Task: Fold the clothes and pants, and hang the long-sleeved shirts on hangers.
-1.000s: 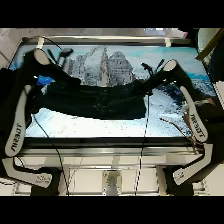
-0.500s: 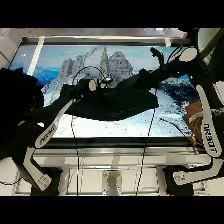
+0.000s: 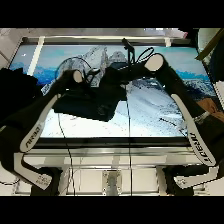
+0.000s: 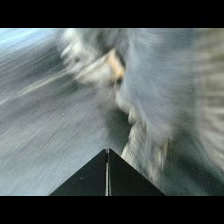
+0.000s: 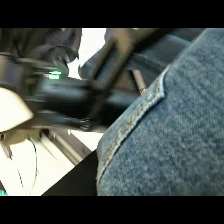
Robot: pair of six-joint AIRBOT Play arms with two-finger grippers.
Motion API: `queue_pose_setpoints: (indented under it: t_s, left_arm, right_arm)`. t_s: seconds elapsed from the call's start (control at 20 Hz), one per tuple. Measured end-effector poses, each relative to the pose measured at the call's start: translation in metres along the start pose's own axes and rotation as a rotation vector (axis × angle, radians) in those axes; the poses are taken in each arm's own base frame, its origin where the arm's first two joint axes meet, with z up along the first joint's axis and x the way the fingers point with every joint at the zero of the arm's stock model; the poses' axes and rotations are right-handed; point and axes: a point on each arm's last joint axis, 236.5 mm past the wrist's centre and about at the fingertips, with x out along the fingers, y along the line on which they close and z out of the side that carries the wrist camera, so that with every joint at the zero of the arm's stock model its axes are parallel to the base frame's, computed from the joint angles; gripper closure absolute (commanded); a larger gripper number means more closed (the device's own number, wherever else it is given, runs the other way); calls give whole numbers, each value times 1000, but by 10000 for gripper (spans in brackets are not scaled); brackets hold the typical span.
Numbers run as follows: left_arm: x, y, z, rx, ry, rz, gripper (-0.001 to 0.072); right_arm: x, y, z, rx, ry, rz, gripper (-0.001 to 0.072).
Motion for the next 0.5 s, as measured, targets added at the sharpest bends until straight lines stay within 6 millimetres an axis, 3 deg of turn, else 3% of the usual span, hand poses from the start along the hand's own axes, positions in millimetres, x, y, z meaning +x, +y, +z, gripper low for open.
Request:
queue_pose_setpoints:
  t_s: [0.1, 0.15, 0.25, 0.4, 0.5]
  left_arm:
    - [-40, 28, -11, -26, -1, 56, 694]
    - [-60, 42, -19, -37, 0, 83, 695]
    - [-99, 66, -32, -74, -22, 135, 695]
    - [-150, 98, -49, -140, -75, 205, 694]
    - [-178, 119, -62, -195, -114, 247, 694]
  right_arm:
    - [24, 15, 1, 5, -43, 24, 675]
    - [36, 22, 2, 11, -66, 39, 634]
    - [62, 38, 5, 22, -128, 73, 315]
    - [91, 73, 18, -46, -267, 126, 314]
    - [92, 98, 27, -137, -347, 151, 306]
